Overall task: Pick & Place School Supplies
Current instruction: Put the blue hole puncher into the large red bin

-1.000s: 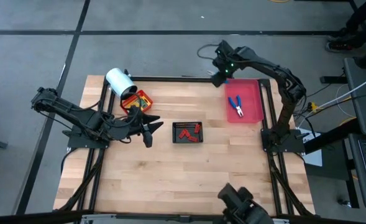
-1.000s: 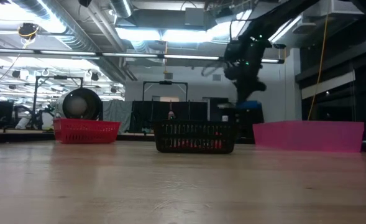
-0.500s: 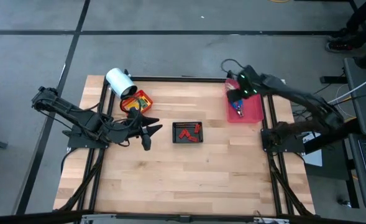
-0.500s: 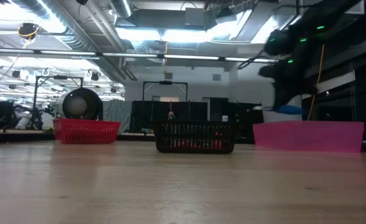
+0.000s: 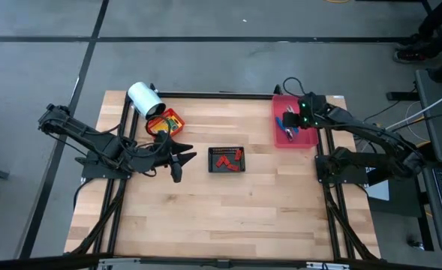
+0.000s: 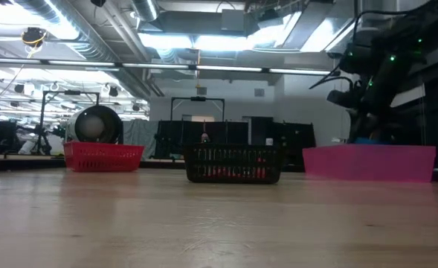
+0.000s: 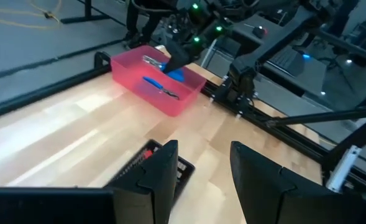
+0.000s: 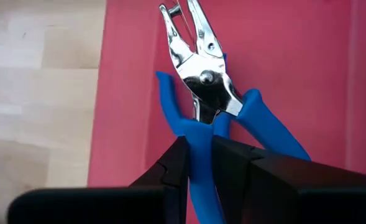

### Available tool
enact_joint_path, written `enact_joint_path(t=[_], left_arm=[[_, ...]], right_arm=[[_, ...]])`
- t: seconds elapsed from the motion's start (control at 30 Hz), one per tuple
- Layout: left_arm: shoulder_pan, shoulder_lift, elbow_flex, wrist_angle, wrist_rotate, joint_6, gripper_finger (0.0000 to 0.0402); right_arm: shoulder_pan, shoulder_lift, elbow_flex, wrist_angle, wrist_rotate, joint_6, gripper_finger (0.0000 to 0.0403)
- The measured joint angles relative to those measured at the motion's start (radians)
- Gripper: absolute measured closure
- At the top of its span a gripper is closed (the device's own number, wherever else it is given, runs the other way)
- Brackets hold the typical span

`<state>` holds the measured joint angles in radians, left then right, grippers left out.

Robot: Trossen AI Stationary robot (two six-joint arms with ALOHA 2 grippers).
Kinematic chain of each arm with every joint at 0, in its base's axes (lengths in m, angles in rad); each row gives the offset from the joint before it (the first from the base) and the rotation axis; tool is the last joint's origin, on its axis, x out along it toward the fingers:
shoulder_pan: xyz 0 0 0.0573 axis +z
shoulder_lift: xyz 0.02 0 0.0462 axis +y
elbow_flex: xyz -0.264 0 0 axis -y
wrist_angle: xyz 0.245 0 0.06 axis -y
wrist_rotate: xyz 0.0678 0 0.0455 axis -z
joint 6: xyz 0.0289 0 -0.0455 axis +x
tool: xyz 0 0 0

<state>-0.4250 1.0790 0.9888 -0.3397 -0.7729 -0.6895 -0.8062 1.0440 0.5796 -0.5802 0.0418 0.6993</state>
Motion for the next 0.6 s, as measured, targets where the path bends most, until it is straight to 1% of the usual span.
enact_joint_path(t=[0.13,0.3,0.47,0.6], left_arm=[[-0.011,0.0,0.0,0.006,0.01,-0.018,0.0258],[-0.042,0.0,0.0,0.006,-0.038,-0.015,0.0258],[-0.051,0.0,0.0,-0.054,-0.009,0.013,0.0245],[-0.066,-0.014,0.0,-0.078,-0.036,0.071,0.0236]], right_arm=[[-0.005,0.001,-0.014,0.025,-0.039,-0.042,0.035],[-0.005,0.001,-0.014,0.051,-0.051,-0.109,0.0335],[-0.005,0.001,-0.014,0.075,-0.089,-0.16,0.0286],[-0.005,-0.004,-0.014,0.079,-0.088,-0.165,0.0243]])
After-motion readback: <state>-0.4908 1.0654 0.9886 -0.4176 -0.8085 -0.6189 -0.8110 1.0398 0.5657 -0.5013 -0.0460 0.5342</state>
